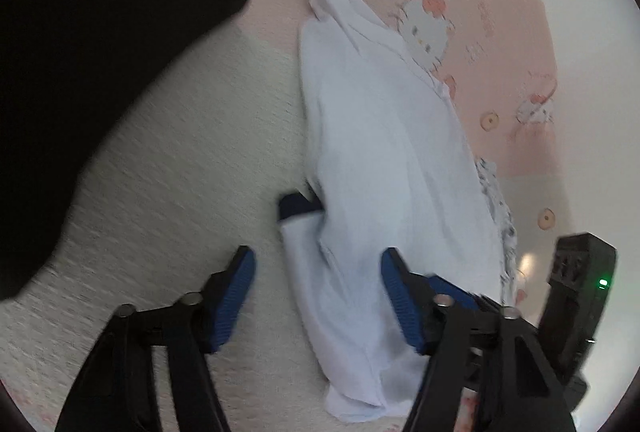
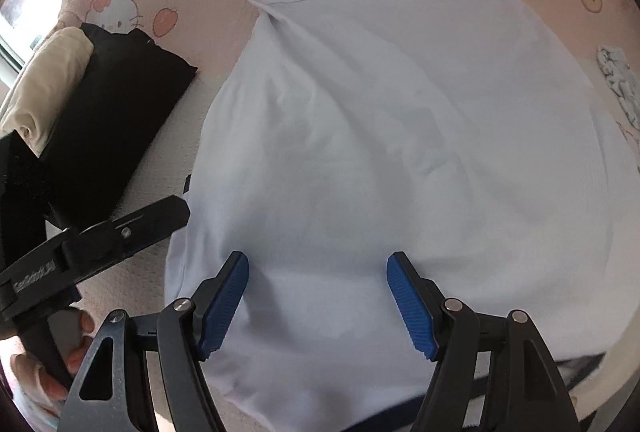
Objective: Fold clothes
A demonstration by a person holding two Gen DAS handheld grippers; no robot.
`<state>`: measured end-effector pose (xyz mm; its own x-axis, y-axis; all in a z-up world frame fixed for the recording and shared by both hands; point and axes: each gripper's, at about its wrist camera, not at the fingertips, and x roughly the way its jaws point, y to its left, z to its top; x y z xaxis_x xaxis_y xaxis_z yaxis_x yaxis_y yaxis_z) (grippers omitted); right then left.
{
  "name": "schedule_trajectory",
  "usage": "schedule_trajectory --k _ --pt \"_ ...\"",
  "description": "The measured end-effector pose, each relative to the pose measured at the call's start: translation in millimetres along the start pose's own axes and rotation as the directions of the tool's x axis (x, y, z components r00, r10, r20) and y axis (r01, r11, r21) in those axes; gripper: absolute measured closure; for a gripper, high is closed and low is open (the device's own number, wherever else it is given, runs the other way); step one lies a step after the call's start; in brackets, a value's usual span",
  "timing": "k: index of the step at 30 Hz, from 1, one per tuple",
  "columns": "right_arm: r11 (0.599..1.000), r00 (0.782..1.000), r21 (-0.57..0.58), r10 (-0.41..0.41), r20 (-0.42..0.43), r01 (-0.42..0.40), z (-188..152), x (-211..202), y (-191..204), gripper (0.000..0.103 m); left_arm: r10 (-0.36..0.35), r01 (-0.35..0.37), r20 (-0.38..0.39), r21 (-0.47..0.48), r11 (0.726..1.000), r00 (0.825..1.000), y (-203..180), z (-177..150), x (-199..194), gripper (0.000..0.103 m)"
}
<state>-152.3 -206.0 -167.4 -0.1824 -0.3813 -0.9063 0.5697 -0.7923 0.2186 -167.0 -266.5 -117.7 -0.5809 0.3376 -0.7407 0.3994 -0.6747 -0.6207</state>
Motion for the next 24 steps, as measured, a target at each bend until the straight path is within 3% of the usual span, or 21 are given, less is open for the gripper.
schedule_trajectory --k 3,5,7,10,16,21,24 --pt "0.999 1.0 -0.03 -0.026 0.018 0.026 -2.8 6.2 2.8 0.032 -0.007 0.007 -0.007 -0.011 1.0 1.0 -1.0 -1.0 1.4 0.053" --pt "0.996 0.998 -0.066 -0.051 0.033 0.053 -4.7 7.3 7.2 0.042 0.007 -0.007 -0.002 -0.006 1.0 1.0 -3.4 -1.5 1.5 0.054" --pt "0.997 0.997 -0.048 -0.065 0.047 0.067 -5.4 4.7 4.1 0.078 -0.004 0.004 -0.003 -0.032 0.999 1.0 -1.4 -1.5 1.8 0.056" --pt "1.0 0.999 0.022 -0.021 0.035 0.02 -5.3 5.5 -8.0 0.097 0.002 -0.002 0.006 -0.022 1.0 1.0 -0.8 -4.2 1.8 0.069" --pt "0.989 0.999 0.147 0.025 0.039 -0.03 -9.3 2.4 -28.1 0.1 -0.035 0.035 -0.002 -0.031 0.999 0.999 0.6 -4.5 0.0 0.076" --pt "0.981 0.998 0.19 -0.046 0.042 0.037 -6.3 -0.4 -41.9 0.102 -0.032 0.032 0.005 -0.008 0.999 0.999 -1.3 -1.6 -10.3 0.076" --pt "0.959 0.996 0.274 0.061 0.059 -0.074 -11.1 -10.8 -57.4 0.102 -0.027 0.026 0.014 0.011 1.0 1.0 -1.6 0.9 -16.6 0.076"
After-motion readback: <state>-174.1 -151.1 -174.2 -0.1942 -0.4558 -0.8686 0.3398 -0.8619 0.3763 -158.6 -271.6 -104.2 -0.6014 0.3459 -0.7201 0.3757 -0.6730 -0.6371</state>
